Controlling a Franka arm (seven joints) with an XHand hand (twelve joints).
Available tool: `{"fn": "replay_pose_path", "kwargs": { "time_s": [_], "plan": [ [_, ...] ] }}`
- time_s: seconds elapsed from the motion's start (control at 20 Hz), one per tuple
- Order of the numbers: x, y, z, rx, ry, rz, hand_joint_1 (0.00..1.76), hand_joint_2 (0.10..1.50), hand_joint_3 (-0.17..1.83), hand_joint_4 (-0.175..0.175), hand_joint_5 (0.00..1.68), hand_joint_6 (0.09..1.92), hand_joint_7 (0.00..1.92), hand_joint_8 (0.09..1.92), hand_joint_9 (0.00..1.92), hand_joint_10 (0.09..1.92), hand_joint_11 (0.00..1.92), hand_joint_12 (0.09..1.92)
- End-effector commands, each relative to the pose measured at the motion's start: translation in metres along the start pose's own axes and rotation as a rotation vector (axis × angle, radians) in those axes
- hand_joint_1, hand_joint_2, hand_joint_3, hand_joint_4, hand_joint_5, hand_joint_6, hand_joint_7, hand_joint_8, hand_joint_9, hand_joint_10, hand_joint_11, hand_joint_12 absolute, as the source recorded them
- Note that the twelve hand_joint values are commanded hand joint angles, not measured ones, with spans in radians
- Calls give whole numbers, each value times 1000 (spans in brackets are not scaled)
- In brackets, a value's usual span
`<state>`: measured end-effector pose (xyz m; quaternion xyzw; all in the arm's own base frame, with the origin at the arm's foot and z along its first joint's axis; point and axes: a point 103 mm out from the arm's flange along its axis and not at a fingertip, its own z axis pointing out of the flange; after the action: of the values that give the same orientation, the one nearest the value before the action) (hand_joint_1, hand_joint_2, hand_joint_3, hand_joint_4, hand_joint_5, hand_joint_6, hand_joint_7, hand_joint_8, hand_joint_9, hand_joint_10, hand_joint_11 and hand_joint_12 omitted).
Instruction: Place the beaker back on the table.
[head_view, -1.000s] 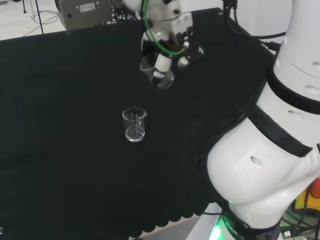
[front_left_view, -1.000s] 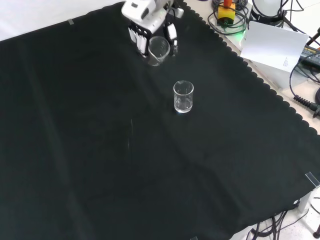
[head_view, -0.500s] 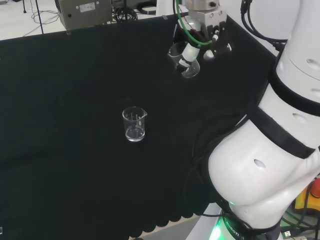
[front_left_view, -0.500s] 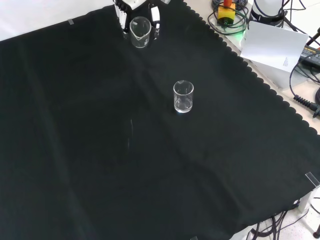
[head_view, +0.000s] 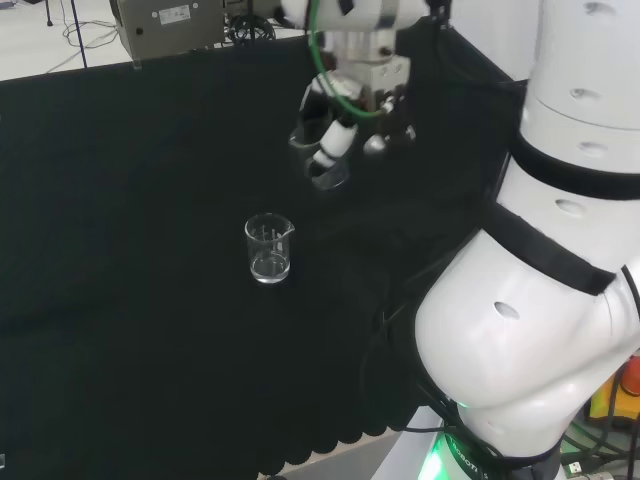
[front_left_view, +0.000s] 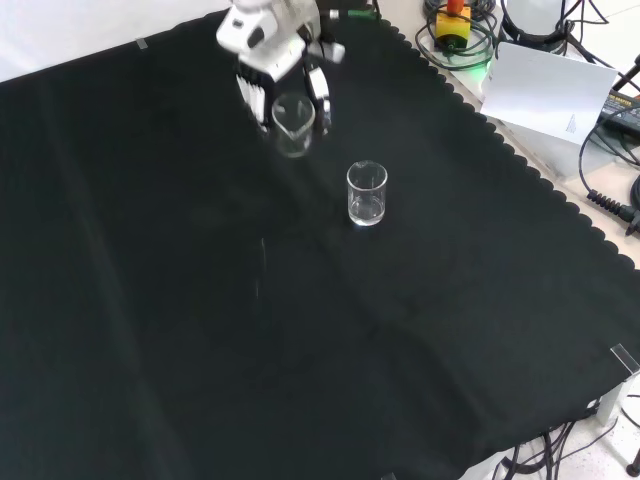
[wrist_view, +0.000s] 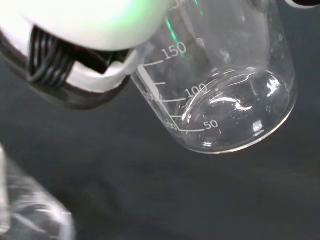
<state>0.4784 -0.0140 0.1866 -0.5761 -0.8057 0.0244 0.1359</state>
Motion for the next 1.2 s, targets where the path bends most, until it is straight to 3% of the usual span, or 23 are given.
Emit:
{"fn": "replay_pose_path", "kwargs": {
  "time_s": [0.05, 0.4, 0.75, 1.2],
  "plan": [
    [20, 37, 26, -89, 77, -77, 1309, 508, 973, -175, 1212, 912, 1270, 884, 1610, 594, 1366, 757],
    [8, 43, 33, -165, 120, -51, 1308, 516, 960, -175, 1208, 913, 1266, 883, 1600, 589, 1357, 756],
    [-4, 55, 50, -148, 171, -20, 1307, 531, 934, -175, 1204, 905, 1261, 875, 1591, 577, 1348, 754],
    [-16, 66, 65, -187, 221, 25, 1307, 542, 913, -175, 1203, 895, 1261, 865, 1589, 566, 1345, 751]
  ]
}}
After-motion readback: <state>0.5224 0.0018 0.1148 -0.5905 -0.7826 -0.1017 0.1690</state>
